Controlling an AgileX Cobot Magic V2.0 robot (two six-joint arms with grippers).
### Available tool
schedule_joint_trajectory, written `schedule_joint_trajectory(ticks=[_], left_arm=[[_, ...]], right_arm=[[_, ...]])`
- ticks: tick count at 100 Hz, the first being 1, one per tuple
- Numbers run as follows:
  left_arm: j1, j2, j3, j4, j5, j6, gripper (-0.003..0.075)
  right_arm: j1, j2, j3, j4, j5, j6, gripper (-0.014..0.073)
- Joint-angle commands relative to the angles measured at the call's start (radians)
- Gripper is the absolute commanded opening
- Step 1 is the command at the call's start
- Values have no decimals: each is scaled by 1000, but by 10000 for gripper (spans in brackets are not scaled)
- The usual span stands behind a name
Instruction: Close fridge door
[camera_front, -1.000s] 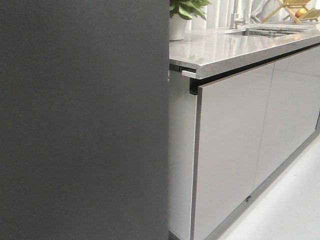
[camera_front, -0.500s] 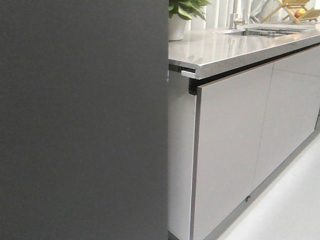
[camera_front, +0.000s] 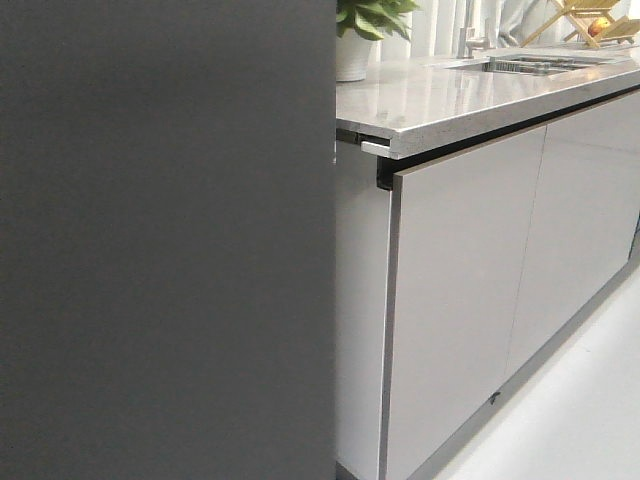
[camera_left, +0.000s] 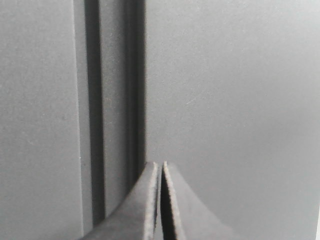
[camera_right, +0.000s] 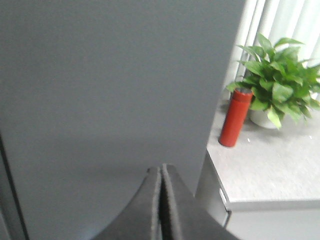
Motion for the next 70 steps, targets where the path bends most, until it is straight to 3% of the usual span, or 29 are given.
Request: schedule_joint_trajectory(ticks=[1, 39, 70], left_arm=[[-1, -11, 35, -4, -72, -4, -20], [-1, -11, 35, -4, -72, -4, -20], [-1, -11, 35, -4, -72, -4, -20]], right_arm=[[-2, -79, 56, -12, -39, 9, -69], [-2, -296, 403, -138, -66, 182, -43], [-2, -383, 644, -207, -227, 272, -43]])
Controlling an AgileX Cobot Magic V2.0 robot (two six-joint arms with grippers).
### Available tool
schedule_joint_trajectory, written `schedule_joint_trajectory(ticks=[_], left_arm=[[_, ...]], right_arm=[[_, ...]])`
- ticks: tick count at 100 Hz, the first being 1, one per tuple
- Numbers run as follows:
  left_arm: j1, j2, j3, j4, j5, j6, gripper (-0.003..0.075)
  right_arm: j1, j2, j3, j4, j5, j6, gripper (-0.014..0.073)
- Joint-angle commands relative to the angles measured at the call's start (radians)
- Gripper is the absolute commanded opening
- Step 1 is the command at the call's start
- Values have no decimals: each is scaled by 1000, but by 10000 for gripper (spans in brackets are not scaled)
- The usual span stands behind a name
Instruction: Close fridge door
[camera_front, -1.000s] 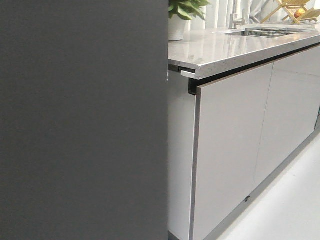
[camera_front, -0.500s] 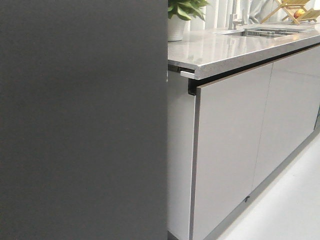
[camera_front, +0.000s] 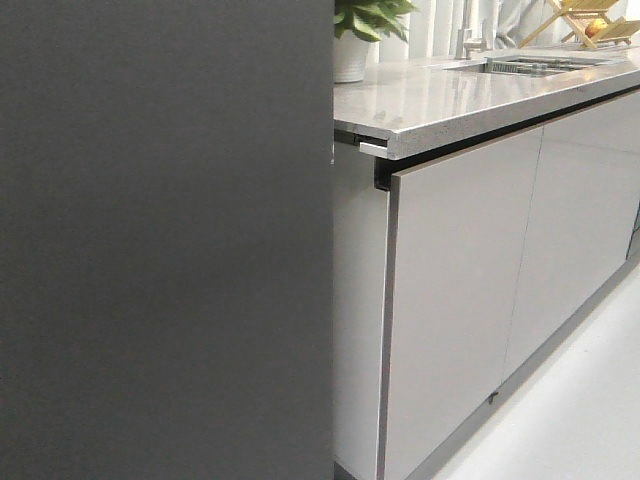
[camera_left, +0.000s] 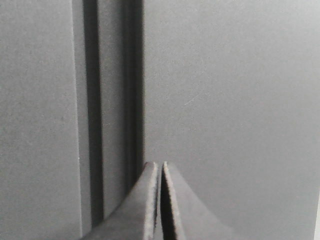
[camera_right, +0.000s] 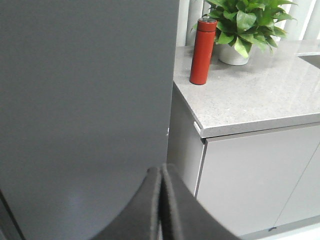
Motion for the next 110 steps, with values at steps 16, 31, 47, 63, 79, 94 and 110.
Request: schedule_joint_trajectory(ticks=[16, 31, 47, 63, 79, 94, 110], left_arm=[[-1, -11, 35, -4, -72, -4, -20], [-1, -11, 35, -4, -72, -4, -20], [-1, -11, 35, -4, -72, -4, -20], [-1, -11, 35, -4, -72, -4, -20], [-1, -11, 35, -4, -72, -4, -20], [-1, -11, 35, -4, -72, -4, -20], [-1, -11, 35, -4, -72, -4, -20]], right_arm=[[-2, -33, 52, -52, -131, 18, -44], [-2, -37, 52, -49, -124, 18, -45], [-2, -37, 52, -35, -106, 18, -45], [-2, -37, 52, -35, -104, 18, -45], [-2, -37, 52, -35, -104, 18, -45], [-2, -37, 52, -35, -104, 18, -44], [-2, -37, 52, -38, -104, 18, -45]])
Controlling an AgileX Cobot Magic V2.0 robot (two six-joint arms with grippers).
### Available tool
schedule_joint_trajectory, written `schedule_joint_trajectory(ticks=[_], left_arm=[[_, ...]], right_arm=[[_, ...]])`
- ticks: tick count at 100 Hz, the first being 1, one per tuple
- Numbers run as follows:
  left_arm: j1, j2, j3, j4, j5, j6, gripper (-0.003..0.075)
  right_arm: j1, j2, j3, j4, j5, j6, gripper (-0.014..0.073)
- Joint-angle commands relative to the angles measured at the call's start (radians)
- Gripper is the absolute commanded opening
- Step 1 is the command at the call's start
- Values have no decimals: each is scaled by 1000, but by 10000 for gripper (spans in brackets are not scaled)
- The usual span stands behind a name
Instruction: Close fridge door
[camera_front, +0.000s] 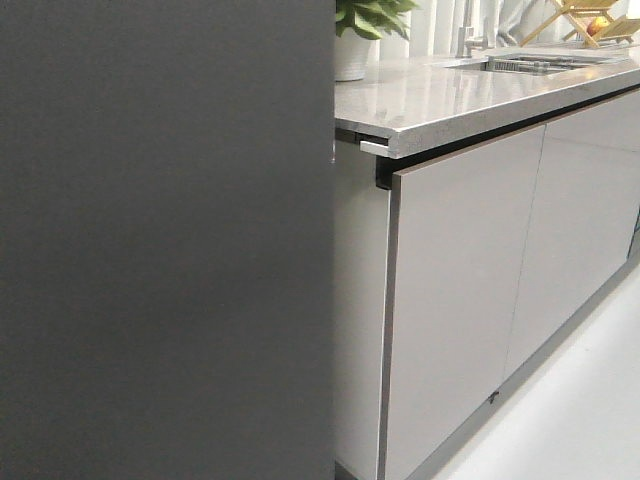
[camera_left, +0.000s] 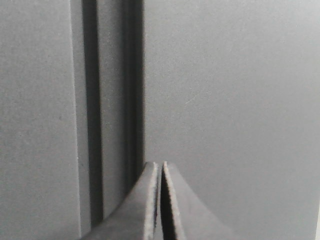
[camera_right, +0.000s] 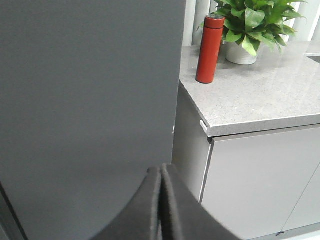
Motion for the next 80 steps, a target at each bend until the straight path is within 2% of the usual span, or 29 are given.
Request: schedule_joint_trajectory(ticks=[1, 15, 25, 39, 62, 80], left_arm=[[-1, -11, 35, -4, -72, -4, -20], [-1, -11, 35, -4, -72, -4, -20], [-1, -11, 35, -4, -72, -4, -20], [-1, -11, 35, -4, -72, -4, -20], [-1, -11, 35, -4, -72, -4, -20], [-1, -11, 35, -4, -72, -4, -20]], right_arm=[[-2, 7, -20, -35, -62, 1, -45], [-2, 7, -20, -54, -70, 1, -44], [-30, 7, -20, -41, -139, 1, -44], [-153, -3, 20, 3, -298, 1, -45], [-390, -83, 263, 80, -594, 1, -44], [-582, -154, 471, 197, -693, 1, -45]])
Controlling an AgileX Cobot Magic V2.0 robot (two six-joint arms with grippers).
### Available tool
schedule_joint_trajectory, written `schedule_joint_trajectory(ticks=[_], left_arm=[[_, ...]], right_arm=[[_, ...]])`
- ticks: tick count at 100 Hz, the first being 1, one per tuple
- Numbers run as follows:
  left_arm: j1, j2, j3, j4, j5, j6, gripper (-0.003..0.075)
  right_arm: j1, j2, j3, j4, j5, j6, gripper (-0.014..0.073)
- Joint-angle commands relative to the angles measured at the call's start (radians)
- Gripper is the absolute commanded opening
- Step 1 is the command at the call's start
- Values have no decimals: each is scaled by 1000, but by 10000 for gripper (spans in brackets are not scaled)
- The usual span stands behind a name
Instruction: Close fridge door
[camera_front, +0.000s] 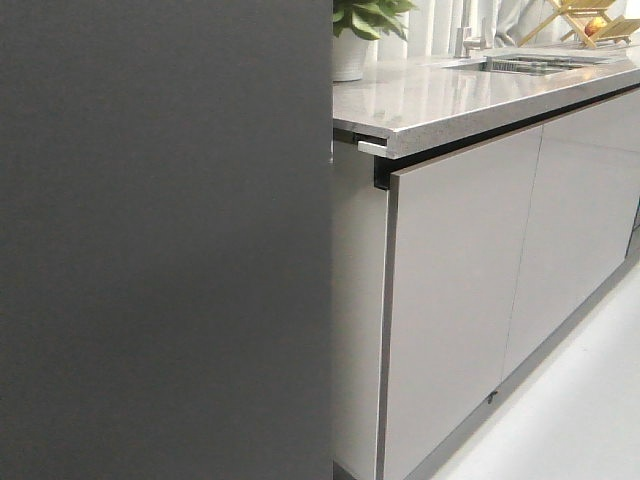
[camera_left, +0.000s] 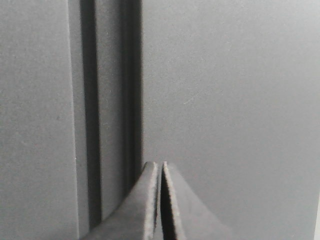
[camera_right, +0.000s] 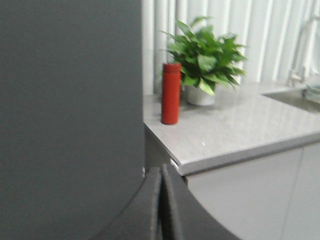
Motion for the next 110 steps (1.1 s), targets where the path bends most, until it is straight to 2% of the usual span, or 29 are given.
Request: schedule_joint_trajectory(ticks=[1, 25, 53, 72, 77, 110], left_arm=[[-1, -11, 35, -4, -72, -4, -20], [-1, -11, 35, -4, -72, -4, -20], [-1, -11, 35, -4, -72, -4, -20], [-1, -11, 35, -4, -72, -4, -20], [-1, -11, 35, -4, -72, -4, -20], [-1, -11, 35, -4, -72, -4, -20]], right_arm=[[-91, -26, 71, 46, -131, 1, -45], [-308, -158, 337, 71, -215, 1, -45], [-478, -316, 587, 71, -356, 1, -45], [-505, -380, 697, 71, -401, 1, -45], [-505, -391, 697, 74, -364, 1, -45], [-505, -395, 697, 70, -363, 1, -45]])
